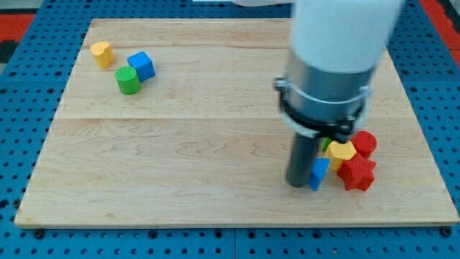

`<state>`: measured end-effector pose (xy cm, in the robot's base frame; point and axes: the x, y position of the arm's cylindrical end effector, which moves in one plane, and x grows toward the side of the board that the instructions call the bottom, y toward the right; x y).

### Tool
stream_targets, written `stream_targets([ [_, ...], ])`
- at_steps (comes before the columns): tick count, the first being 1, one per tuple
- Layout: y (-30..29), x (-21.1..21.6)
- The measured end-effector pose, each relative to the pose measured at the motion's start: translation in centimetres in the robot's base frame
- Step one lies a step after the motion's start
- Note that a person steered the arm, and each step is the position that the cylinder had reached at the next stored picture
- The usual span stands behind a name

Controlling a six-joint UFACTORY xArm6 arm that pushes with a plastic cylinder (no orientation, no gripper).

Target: Move green circle towards the center

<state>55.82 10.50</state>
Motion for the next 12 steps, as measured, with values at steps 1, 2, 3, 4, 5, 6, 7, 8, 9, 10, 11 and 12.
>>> stream_targets([
  [1,-0.5,0.4],
  [2,-11.5,1.0],
  [3,-22.6,-4.5],
  [4,-33.7,-9.4],
  [5,-37.6,-16.5],
  [6,-36.3,-20.3],
  [7,-26.4,-20.7],
  [8,-16.3,-20.0],
  [9,-23.0,-16.1],
  [10,-23.4,-17.7],
  [11,-29.5,-18.0],
  [12,-22.8,-15.4],
])
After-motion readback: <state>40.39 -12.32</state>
